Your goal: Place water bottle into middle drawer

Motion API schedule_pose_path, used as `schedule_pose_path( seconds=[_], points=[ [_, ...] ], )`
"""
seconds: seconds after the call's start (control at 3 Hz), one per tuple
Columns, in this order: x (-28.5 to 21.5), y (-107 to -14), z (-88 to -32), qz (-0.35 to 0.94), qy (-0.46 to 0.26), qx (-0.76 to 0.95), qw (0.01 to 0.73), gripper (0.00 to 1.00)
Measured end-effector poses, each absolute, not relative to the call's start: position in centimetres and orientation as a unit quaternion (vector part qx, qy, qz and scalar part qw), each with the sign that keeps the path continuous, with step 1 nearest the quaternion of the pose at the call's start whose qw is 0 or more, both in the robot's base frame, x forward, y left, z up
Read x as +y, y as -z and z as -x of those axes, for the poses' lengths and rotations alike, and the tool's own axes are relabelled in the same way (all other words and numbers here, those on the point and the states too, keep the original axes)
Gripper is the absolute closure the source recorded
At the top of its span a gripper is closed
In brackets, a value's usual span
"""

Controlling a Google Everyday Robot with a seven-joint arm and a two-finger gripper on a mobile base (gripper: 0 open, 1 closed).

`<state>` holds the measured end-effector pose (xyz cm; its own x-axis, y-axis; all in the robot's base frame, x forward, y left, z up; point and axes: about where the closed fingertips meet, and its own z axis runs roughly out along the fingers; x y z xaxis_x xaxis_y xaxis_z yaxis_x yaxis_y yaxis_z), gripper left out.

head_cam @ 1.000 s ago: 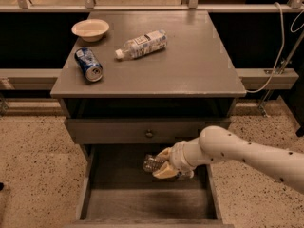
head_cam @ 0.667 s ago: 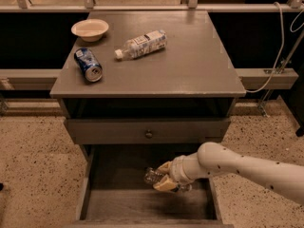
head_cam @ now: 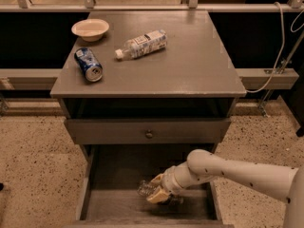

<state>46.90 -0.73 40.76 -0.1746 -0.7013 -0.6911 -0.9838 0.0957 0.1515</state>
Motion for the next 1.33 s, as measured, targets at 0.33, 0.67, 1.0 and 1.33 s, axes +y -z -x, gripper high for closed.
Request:
schedule_pose_path(
  seconds=[0.33,0.67,1.0,1.33],
  points=[
    [-0.8,-41.0,-47.0,0.599,-0.302,0.705,0.231,0.2],
    [-0.6,-40.9,-46.8,0.599,-0.304,0.704,0.231,0.01],
    [-0.6,-40.9,-46.8,0.6,-0.304,0.704,0.23,0.0],
    [-0.4,-42.5,-46.3,0.61,-0.298,0.692,0.245,0.0]
  ],
)
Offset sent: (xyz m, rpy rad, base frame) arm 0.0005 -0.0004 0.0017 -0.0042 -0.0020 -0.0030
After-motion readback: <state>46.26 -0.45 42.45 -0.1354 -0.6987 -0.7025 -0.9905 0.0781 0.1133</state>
